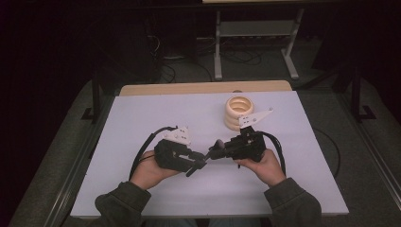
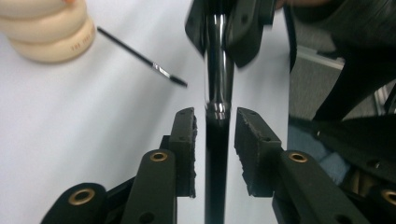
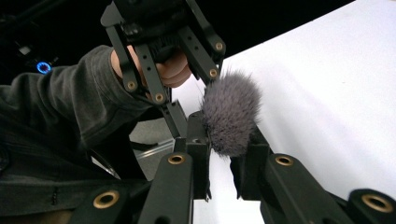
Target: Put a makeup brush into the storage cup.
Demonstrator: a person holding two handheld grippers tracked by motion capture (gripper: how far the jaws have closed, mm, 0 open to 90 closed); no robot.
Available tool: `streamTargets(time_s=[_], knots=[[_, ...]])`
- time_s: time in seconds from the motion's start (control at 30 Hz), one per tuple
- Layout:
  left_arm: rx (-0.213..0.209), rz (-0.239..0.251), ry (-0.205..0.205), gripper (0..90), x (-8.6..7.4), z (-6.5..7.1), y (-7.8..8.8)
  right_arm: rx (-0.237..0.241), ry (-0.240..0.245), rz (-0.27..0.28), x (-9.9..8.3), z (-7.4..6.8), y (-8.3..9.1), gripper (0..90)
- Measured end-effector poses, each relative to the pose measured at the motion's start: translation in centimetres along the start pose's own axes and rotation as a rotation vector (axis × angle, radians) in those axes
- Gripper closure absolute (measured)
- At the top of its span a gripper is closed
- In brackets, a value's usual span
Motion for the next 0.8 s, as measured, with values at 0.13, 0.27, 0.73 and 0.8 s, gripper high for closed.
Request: streamTargets(time_s=[0.13,0.27,0.73,0.8], knots=[[0.012,-0.029,-0.007,67.0,-0.4,-0.1,-0.1,-0.023,0.025,-0.039,0.1,-0.1,0.3,77.4],[0.003,-0.049,-0.007,67.3,-0.6,0.0,-0.3,-0.023,0.052,-0.074,0.3,-0.6,0.3,77.5],[0.002,-0.001,0.005,79.5,-0.4,0.1,-0.6,-0.054,0.096,-0.053,0.8,-1.1,0.0,68.6],[0.006,0.051,0.024,79.6,-0.1,-0.1,-0.4,-0.07,0.11,-0.015,1.0,-1.5,-0.1,66.3]])
Point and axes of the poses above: each handheld gripper's, and its own axes: y roughly backward along the jaws, x roughly out of its top, z roughly to its right, the point moved 7 cm from there along -y, roughly forward along the jaws, and after that the axes turned 12 degrees about z, right-handed, at the moved point
